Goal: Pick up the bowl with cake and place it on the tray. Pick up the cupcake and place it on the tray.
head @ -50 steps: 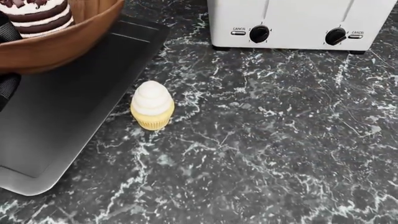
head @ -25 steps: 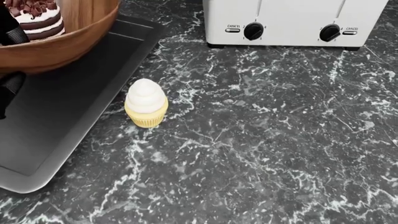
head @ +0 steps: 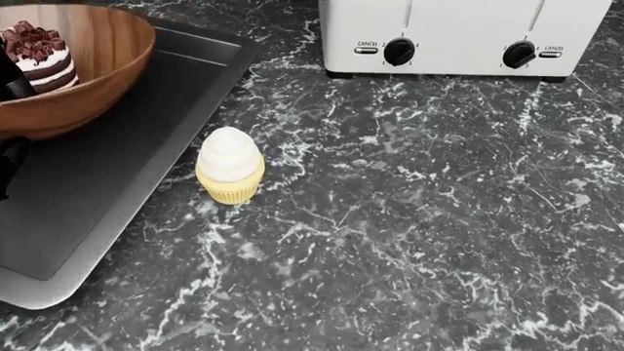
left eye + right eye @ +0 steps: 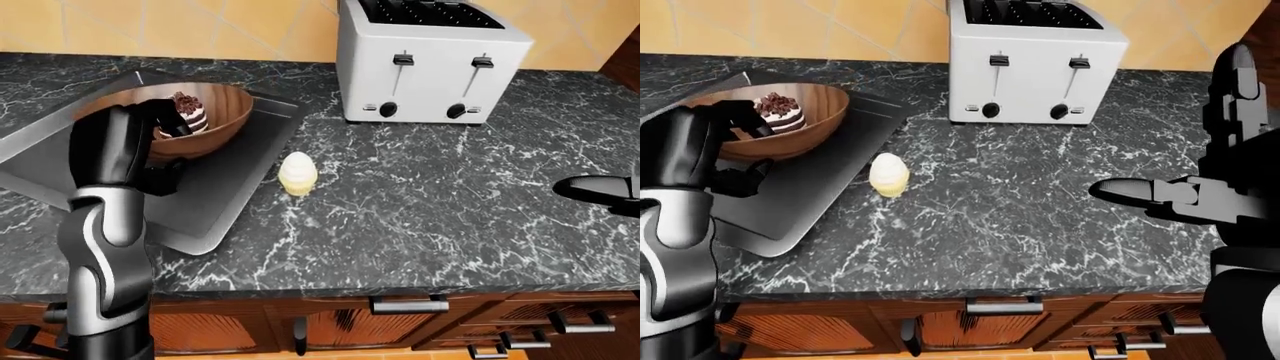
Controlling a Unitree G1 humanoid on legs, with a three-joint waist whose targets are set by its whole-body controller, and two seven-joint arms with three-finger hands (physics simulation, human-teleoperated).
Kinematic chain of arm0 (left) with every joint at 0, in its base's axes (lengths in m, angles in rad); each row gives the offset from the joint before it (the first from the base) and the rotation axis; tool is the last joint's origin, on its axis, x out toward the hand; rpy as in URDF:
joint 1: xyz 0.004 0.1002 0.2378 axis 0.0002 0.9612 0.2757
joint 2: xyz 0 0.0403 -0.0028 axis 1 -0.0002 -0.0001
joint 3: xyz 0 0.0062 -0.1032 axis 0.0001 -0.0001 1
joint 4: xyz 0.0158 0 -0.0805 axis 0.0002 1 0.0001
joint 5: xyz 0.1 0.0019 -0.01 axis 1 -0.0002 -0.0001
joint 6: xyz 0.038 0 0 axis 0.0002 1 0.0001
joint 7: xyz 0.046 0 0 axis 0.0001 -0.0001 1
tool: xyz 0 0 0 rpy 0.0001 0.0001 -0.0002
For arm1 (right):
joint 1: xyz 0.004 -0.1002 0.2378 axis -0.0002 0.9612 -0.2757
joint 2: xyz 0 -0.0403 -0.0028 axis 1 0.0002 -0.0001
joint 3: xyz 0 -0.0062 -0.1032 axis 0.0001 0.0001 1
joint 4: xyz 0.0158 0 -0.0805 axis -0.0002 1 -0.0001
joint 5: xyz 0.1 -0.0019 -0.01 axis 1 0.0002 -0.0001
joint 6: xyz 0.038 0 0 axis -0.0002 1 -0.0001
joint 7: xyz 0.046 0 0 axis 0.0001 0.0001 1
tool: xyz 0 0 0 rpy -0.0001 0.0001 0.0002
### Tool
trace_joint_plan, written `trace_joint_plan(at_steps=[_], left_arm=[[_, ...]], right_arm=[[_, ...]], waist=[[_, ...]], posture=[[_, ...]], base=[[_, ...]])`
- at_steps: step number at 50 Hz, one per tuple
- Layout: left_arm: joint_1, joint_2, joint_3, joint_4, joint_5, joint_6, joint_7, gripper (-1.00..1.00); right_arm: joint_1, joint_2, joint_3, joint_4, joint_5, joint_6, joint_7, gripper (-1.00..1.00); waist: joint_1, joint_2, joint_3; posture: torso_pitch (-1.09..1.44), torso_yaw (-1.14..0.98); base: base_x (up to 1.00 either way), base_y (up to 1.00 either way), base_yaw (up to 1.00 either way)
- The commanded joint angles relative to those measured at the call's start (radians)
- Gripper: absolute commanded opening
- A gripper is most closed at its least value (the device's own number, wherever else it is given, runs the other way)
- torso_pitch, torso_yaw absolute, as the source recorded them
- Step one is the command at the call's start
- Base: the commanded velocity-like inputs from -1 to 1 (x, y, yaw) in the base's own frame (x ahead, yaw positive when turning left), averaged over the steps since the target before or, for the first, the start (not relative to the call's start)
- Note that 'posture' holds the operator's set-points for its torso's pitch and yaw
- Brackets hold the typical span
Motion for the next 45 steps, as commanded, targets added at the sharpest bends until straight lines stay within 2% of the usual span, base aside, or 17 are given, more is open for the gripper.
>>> trace_joint_plan(at_steps=[1, 7, 21, 22, 23, 25, 27, 29, 30, 32, 37, 45], left_arm=[[-0.046, 0.027, 0.032, -0.058, 0.008, -0.040, 0.081, -1.00], [-0.062, 0.039, 0.026, 0.017, 0.008, -0.060, 0.136, -1.00], [-0.045, 0.030, 0.021, 0.022, 0.011, -0.070, 0.146, -1.00], [-0.045, 0.029, 0.022, 0.024, 0.009, -0.071, 0.149, -0.73], [-0.045, 0.029, 0.022, 0.023, 0.010, -0.071, 0.150, -0.68], [-0.041, 0.028, 0.024, 0.020, 0.007, -0.071, 0.153, -0.42], [-0.039, 0.028, 0.025, 0.017, 0.007, -0.070, 0.152, -0.35], [-0.036, 0.027, 0.026, 0.017, 0.004, -0.072, 0.155, -0.13], [-0.036, 0.027, 0.026, 0.016, 0.004, -0.072, 0.156, -0.11], [-0.034, 0.026, 0.027, 0.012, 0.002, -0.072, 0.155, 0.07], [-0.029, 0.022, 0.025, -0.002, 0.001, -0.070, 0.149, 0.19], [-0.022, 0.015, 0.023, -0.016, 0.007, -0.071, 0.143, 0.22]], right_arm=[[-0.016, -0.016, -0.015, -0.014, -0.007, -0.025, -0.001, 1.00], [-0.011, -0.010, -0.014, -0.014, -0.013, -0.028, 0.005, 1.00], [-0.008, 0.000, -0.015, -0.011, -0.025, -0.034, 0.019, 1.00], [-0.009, -0.001, -0.016, -0.016, -0.020, -0.029, 0.015, 1.00], [-0.009, -0.002, -0.017, -0.017, -0.018, -0.027, 0.013, 1.00], [-0.010, -0.003, -0.017, -0.017, -0.016, -0.026, 0.011, 1.00], [-0.010, -0.003, -0.017, -0.017, -0.016, -0.026, 0.011, 1.00], [-0.009, -0.003, -0.017, -0.017, -0.016, -0.027, 0.011, 1.00], [-0.009, -0.003, -0.017, -0.016, -0.015, -0.027, 0.010, 1.00], [-0.011, -0.005, -0.018, -0.017, -0.012, -0.025, 0.007, 1.00], [-0.010, -0.006, -0.019, -0.016, -0.010, -0.025, 0.006, 1.00], [-0.006, -0.004, -0.021, -0.015, -0.011, -0.029, 0.009, 1.00]], waist=[[0.000, 0.008, -0.029], [0.000, 0.010, -0.030], [-0.001, 0.013, -0.031], [-0.001, 0.013, -0.031], [-0.001, 0.013, -0.031], [-0.001, 0.013, -0.031], [-0.001, 0.013, -0.031], [-0.002, 0.013, -0.031], [-0.002, 0.013, -0.031], [-0.003, 0.014, -0.031], [-0.002, 0.018, -0.032], [-0.001, 0.020, -0.033]], posture=[[0.00, 0.00], [0.00, 0.00], [0.00, 0.00], [0.00, 0.00], [0.00, 0.00], [0.00, 0.00], [0.00, 0.00], [0.00, 0.00], [0.00, 0.00], [0.00, 0.00], [0.00, 0.00], [0.00, 0.00]], base=[[0.00, 0.00, 0.00], [0.00, 0.00, 0.00], [0.00, 0.00, 0.00], [0.00, 0.00, 0.00], [0.00, 0.00, 0.00], [0.00, 0.00, 0.00], [0.00, 0.00, 0.00], [0.00, 0.00, 0.00], [0.00, 0.00, 0.00], [0.00, 0.00, 0.00], [0.00, 0.00, 0.00], [0.00, 0.00, 0.00]])
